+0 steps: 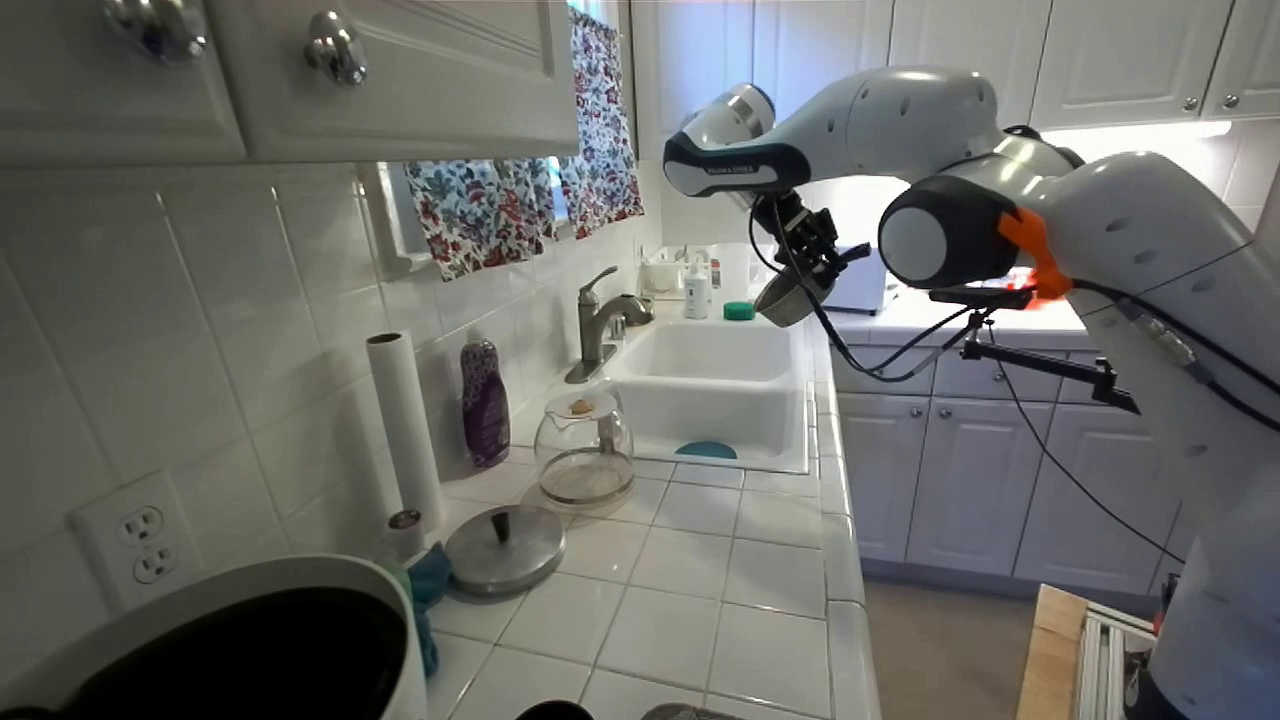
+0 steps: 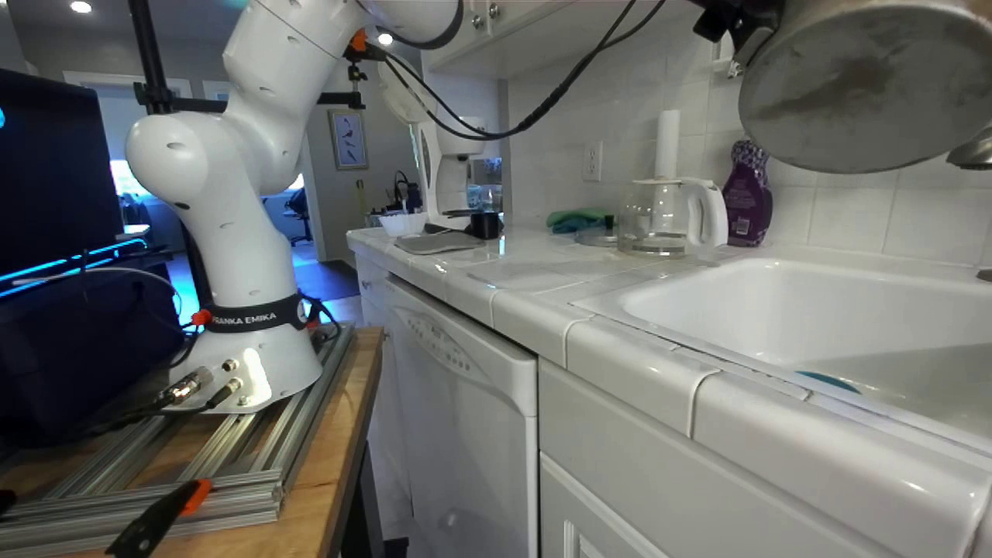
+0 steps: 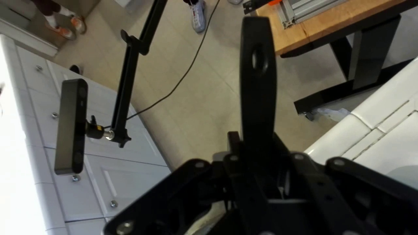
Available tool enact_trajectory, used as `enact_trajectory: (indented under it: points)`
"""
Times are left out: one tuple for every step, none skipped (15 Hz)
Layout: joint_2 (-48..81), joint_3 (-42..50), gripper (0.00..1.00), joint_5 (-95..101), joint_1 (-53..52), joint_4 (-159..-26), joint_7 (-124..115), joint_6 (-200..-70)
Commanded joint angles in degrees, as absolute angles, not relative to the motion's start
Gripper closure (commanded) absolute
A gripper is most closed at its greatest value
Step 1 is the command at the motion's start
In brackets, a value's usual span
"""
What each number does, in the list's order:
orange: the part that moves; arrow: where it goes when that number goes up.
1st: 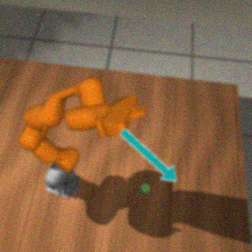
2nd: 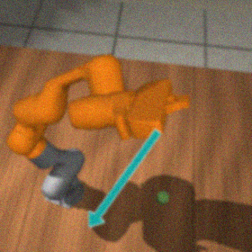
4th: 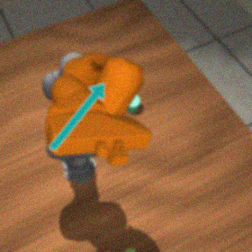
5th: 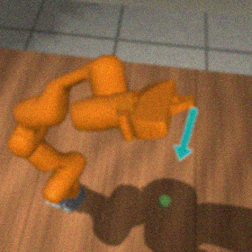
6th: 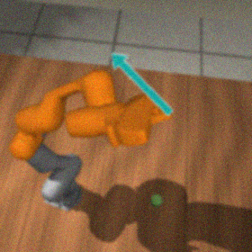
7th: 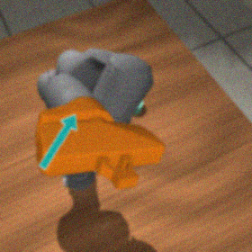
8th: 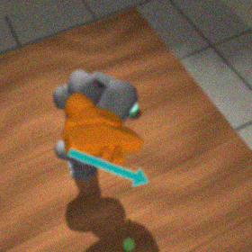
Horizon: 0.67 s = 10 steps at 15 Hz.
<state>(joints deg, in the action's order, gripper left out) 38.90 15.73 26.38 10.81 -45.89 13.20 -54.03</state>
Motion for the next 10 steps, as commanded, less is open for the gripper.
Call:
enact_trajectory:
  points:
    - [47.1, 18.8, 0.94, 34.0, 9.4, -32.6, 19.4, -45.6]
    - [47.9, 19.4, 0.94, 36.0, 9.0, -31.6, 21.1, -44.7]
    - [47.7, 20.9, 0.94, 37.3, 8.2, -33.0, 22.2, -45.4]
    - [46.5, 23.4, 0.94, 37.4, 7.0, -36.6, 22.6, -47.7]
    - [47.4, 25.0, 0.94, 38.5, 6.3, -36.0, 23.5, -47.7]
    - [48.0, 27.0, 0.94, 38.9, 5.7, -35.9, 24.2, -47.7]
    - [49.0, 28.6, 0.94, 39.3, 5.3, -35.2, 25.0, -47.7]
    - [49.8, 30.0, 0.94, 39.8, 5.1, -34.4, 26.1, -47.8]
    - [50.5, 31.2, 0.94, 40.2, 5.0, -33.8, 27.2, -47.8]
    - [51.1, 32.1, 0.94, 40.2, 5.0, -33.1, 28.4, -47.9]
